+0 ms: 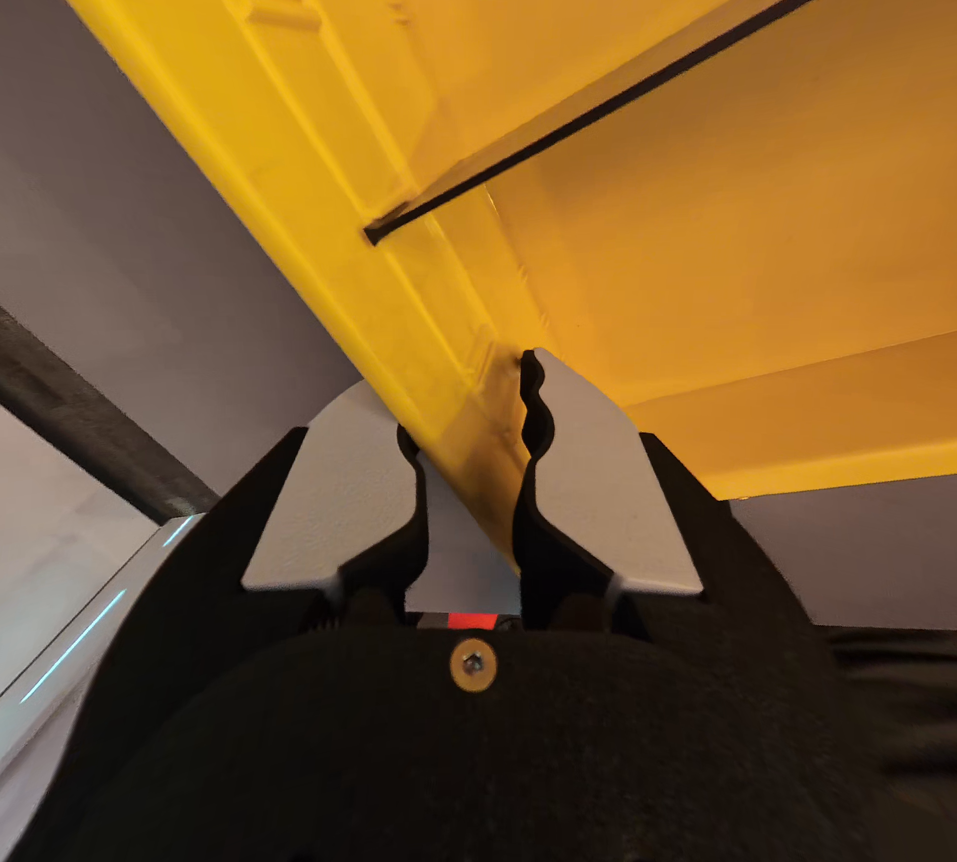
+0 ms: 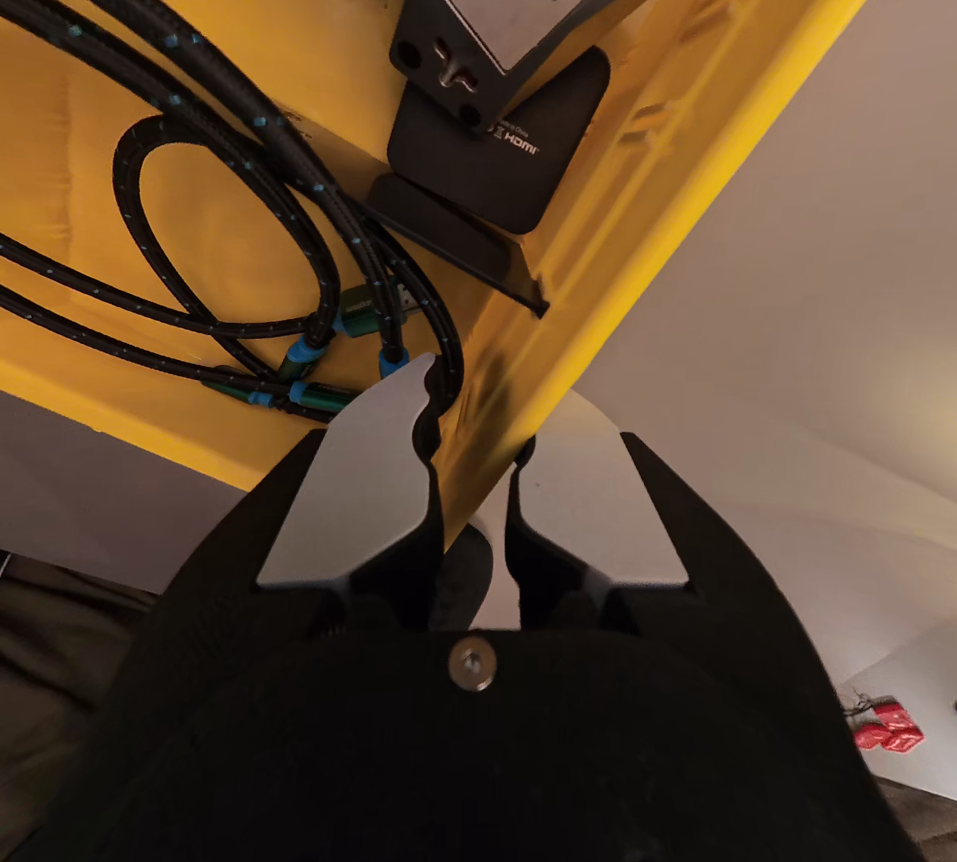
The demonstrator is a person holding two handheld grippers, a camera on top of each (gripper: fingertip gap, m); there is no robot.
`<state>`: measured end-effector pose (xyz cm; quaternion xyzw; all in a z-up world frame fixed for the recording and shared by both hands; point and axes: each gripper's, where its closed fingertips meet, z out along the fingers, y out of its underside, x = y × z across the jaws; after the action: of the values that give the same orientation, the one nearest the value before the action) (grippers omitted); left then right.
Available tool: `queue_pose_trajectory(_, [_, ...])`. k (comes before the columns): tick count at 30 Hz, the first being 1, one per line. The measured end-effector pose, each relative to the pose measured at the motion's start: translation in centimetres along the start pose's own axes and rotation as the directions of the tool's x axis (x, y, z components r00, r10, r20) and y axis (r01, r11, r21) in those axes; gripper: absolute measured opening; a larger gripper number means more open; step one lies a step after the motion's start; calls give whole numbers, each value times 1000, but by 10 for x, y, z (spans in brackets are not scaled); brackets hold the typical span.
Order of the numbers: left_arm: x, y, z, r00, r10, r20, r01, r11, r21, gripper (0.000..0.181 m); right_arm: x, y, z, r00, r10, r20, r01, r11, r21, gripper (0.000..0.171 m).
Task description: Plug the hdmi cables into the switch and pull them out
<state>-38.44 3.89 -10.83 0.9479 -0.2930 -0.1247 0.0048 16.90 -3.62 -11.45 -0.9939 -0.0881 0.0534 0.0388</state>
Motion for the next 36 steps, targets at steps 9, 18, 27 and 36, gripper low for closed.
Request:
queue_pose_trajectory(9, [6,-3,-1,999,41,34,-40,999,-4,41,-41,-31,8,986,-167,-2,167,984,70,26])
queue_pose_trajectory(18, [10,-4,-3,996,72,-43,-71,997,17,43,-52,-35,5,987,-153,-52,156,986,61,34])
queue_pose_trajectory(27, [9,-10,-42,990,118,-80,-98,970,222,40,-113,-85,-93,962,-193,-195,271,777,568,40])
queue_pose_trajectory(36, [5,-20,-106,989,140,-52,-91,839,536,37,-321,-99,-75,772,-571,281,295,712,637,39])
